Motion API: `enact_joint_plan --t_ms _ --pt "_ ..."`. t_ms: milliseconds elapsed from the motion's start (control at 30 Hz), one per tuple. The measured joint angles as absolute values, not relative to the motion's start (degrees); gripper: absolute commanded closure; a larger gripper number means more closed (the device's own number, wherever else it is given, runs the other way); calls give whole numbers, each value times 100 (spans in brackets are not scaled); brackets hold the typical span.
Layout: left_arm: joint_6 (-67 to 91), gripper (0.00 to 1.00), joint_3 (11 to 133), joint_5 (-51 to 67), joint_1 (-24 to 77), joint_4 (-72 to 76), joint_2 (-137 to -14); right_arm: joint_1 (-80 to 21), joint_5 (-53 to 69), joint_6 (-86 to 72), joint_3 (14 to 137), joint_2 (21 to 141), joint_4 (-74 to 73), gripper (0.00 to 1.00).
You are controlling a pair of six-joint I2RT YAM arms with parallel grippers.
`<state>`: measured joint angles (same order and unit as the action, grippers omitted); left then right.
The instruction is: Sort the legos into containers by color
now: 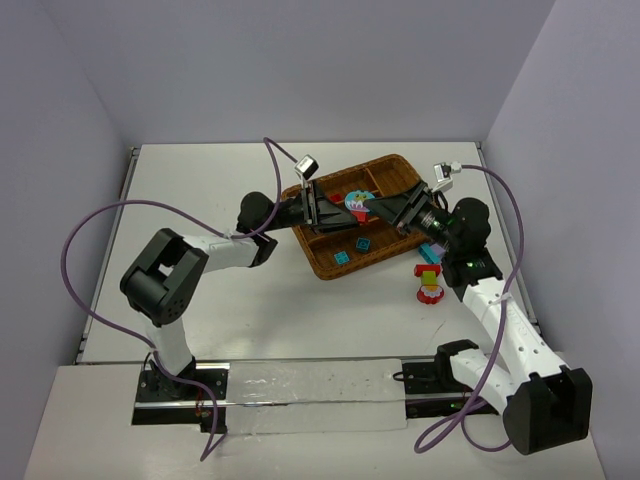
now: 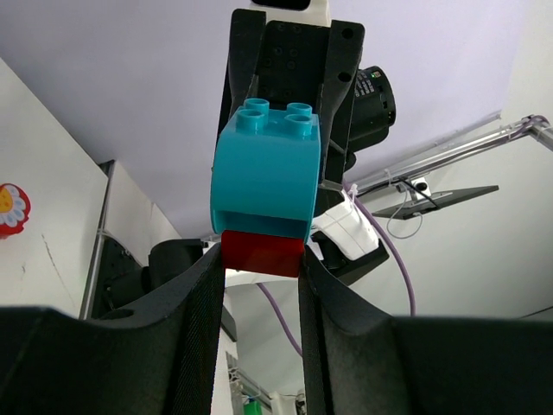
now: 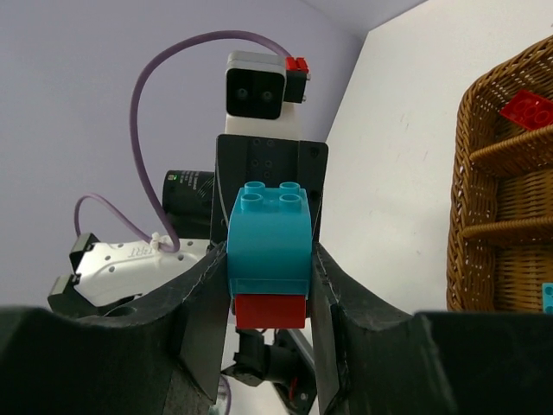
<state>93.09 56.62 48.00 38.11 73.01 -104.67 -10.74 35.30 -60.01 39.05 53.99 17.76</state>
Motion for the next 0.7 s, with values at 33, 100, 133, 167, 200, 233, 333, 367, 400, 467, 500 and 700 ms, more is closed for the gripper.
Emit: enact_joint_plan --t_ms 33,100,133,167,200,233,333,367,400,467,500,700 --pt "9248 100 5647 4795 3810 7294 -10444 -1074 3528 -6068 3905 5418 1798 100" --pt "9118 100 5580 4769 3809 7292 -10381 -1074 3533 -6196 3905 5455 1844 100" --pt "9016 100 5527 4756 3809 7293 -10332 -1076 3526 -6297 3905 5478 1869 100" --pt "8894 100 5442 4758 3809 7303 -10275 -1078 3490 -6414 3905 5511 1906 100" --pt "8811 100 5393 4761 3814 7306 -10202 -1079 3455 -6523 3905 5551 1941 100" --pt "8723 100 5342 4762 3822 7301 -10119 -1079 3421 -6620 3905 5586 1966 100" --pt "8508 100 5273 4767 3830 7293 -9905 -1079 3296 -6798 3929 5640 1917 100" --pt "8435 100 5273 4766 3830 7274 -9845 -1080 3197 -6797 3975 5634 1805 100" --pt "8363 100 5271 4766 3830 7234 -9789 -1083 3057 -6748 4058 5613 1618 100" --pt "8190 100 5255 4764 3830 7089 -9675 -1085 2644 -6445 4294 5497 1115 100" --pt "8093 100 5244 4764 3824 6966 -9612 -1085 2425 -6289 4434 5408 819 100" --pt "7033 100 5371 4514 3542 4938 -9252 -1085 649 -5143 5144 4575 -659 100"
